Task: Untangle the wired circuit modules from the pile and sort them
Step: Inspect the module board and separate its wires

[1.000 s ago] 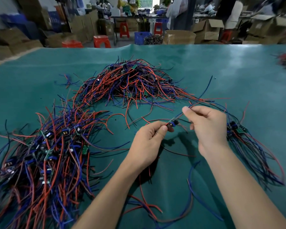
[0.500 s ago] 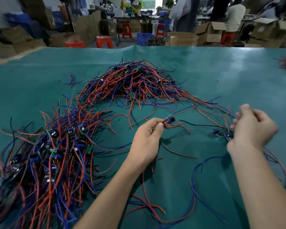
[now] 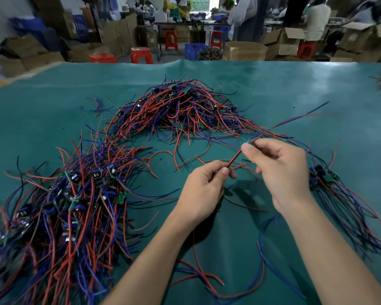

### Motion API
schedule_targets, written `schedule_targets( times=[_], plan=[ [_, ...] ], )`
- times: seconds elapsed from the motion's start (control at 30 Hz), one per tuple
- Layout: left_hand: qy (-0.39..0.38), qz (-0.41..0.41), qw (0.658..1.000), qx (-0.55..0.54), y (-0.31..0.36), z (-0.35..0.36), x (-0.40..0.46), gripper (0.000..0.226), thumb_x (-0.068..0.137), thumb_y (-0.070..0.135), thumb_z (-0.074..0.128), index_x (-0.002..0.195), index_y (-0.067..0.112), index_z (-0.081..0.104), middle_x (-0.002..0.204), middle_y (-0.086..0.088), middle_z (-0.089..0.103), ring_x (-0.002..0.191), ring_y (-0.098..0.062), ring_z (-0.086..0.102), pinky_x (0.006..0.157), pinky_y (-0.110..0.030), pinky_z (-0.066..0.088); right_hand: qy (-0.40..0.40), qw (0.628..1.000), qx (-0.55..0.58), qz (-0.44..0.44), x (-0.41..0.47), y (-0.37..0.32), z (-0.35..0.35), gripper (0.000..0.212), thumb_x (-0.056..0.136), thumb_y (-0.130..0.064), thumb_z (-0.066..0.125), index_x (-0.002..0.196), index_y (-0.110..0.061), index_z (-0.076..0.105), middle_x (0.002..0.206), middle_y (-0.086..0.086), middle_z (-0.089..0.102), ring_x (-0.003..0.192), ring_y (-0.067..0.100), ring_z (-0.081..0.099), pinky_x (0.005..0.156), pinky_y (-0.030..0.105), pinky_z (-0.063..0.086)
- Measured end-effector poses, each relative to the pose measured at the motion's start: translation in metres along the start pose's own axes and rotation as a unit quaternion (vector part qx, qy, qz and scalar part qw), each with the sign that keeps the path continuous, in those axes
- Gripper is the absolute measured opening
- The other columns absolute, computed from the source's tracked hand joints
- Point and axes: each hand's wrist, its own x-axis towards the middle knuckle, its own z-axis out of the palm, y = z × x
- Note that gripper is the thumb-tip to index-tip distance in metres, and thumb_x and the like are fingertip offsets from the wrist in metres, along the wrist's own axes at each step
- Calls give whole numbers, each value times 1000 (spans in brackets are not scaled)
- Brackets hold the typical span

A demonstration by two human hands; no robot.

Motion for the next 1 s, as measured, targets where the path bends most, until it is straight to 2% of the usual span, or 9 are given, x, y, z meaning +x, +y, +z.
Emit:
schedule_targets(
  times=[0.23, 0.37, 0.47, 0.57, 0.7, 0.77, 0.83, 0.93, 1.0],
  plan=[
    [-29, 2, 999, 46, -3, 1, 0, 22, 103, 20, 48, 91, 15, 66, 50, 0, 47, 45, -14, 39, 50, -25, 34, 189, 978, 92, -1, 9, -31, -31, 16, 87, -18, 77, 74, -23, 70, 65, -5, 66, 55, 9, 51, 50, 21, 40],
    [-14, -1, 998, 63, -2, -1, 0, 23, 94, 28, 47, 90, 19, 67, 51, 6, 53, 48, -11, 48, 56, -25, 39, 223, 961, 164, -6, 6, -67, -25, 19, 86, -17, 75, 71, -21, 65, 58, -8, 63, 48, 6, 49, 47, 21, 34],
    [-2, -12, 999, 43, -1, -1, 0, 18, 91, 26, 50, 91, 21, 67, 51, 7, 56, 51, -12, 50, 58, -26, 42, 177, 965, 196, -10, 4, -103, -8, 20, 84, -21, 75, 66, -21, 66, 60, -7, 61, 49, 6, 50, 45, 22, 34],
    [15, -15, 999, 40, -3, 0, 0, 12, 90, 22, 55, 86, 20, 66, 53, 7, 57, 50, -11, 49, 59, -28, 41, -21, 981, 194, 17, -5, -132, 37, 22, 81, -20, 78, 60, -17, 72, 57, -3, 64, 47, 9, 50, 42, 22, 36],
    [20, 4, 996, 87, -1, -2, -1, 39, 76, 31, 49, 95, 2, 67, 72, 11, 69, 66, 1, 54, 77, -22, 51, -292, 955, 43, 18, -12, -148, 112, 34, 90, -35, 77, 81, -1, 77, 69, 9, 75, 51, 10, 57, 44, 22, 46],
    [23, 8, 995, 94, 0, -4, 0, 48, 73, 40, 49, 91, -2, 63, 86, -5, 72, 79, -9, 54, 88, -30, 52, -362, 930, -69, 13, -5, -144, 135, 50, 92, -47, 72, 88, 3, 76, 74, 7, 77, 51, 12, 63, 41, 22, 45],
    [23, 11, 997, 77, -1, -3, 0, 33, 74, 36, 51, 84, 7, 63, 82, -14, 70, 75, -14, 55, 79, -35, 51, -366, 909, -197, -8, 14, -126, 144, 45, 91, -48, 70, 87, -4, 77, 79, 7, 78, 60, 17, 71, 42, 28, 51],
    [20, -11, 999, 49, 0, -1, 0, 8, 82, 24, 56, 80, 20, 62, 58, -2, 62, 51, -14, 50, 58, -31, 43, -254, 871, -420, -6, 46, -79, 136, 37, 84, -43, 72, 104, -12, 74, 111, 17, 73, 101, 34, 71, 85, 38, 60],
    [28, -6, 997, 72, -2, -2, 2, 5, 91, 21, 59, 91, 20, 64, 53, 4, 58, 47, -9, 47, 56, -29, 38, -193, 832, -520, 31, 56, -48, 121, 45, 84, -46, 72, 116, -15, 66, 127, 17, 65, 116, 38, 64, 93, 42, 52]
  ],
)
